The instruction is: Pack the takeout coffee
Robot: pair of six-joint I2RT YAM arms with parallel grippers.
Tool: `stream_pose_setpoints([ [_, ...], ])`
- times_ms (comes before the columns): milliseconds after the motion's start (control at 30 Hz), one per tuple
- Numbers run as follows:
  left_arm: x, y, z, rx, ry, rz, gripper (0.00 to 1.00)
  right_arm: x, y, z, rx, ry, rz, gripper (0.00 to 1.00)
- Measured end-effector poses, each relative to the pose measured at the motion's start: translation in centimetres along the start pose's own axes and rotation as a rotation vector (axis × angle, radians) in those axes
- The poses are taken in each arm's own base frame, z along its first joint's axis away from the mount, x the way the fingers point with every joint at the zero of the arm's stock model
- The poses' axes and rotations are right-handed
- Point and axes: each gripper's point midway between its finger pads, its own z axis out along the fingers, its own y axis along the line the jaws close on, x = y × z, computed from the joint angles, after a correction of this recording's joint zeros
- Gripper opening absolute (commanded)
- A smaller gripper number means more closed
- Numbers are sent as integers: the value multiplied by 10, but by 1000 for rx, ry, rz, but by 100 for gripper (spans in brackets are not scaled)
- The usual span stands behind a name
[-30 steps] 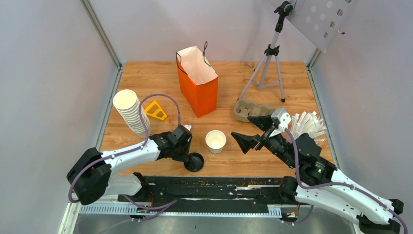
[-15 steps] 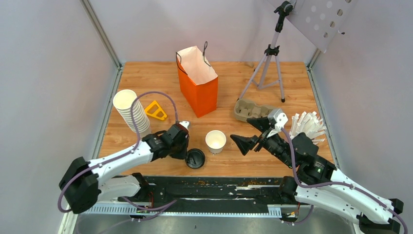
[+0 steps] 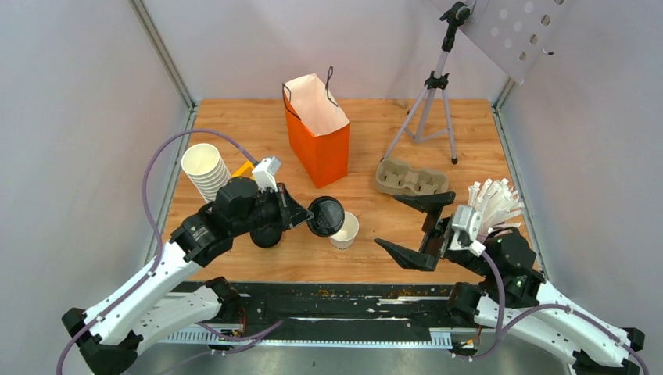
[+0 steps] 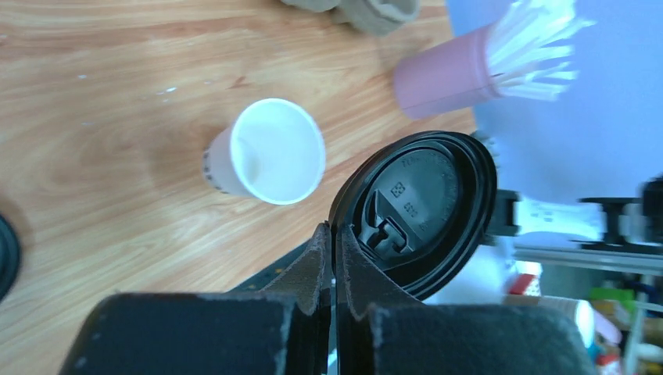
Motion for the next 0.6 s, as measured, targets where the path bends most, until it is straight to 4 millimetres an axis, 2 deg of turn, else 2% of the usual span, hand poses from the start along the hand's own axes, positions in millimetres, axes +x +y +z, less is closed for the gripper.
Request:
stream_pose_setpoints([
  [133, -11, -32, -14, 136, -31, -92, 0, -22, 6, 0, -52, -106, -97, 100],
  [233, -22, -64, -22, 289, -55, -174, 0, -27, 11, 4, -86, -147, -153, 100],
  [333, -27, -88, -27, 434, -61, -267, 0, -28, 15, 14, -119, -174, -201, 100],
  [600, -31, -117, -37, 666, -20, -460, 0, -20, 11, 49, -127, -208, -276, 99],
])
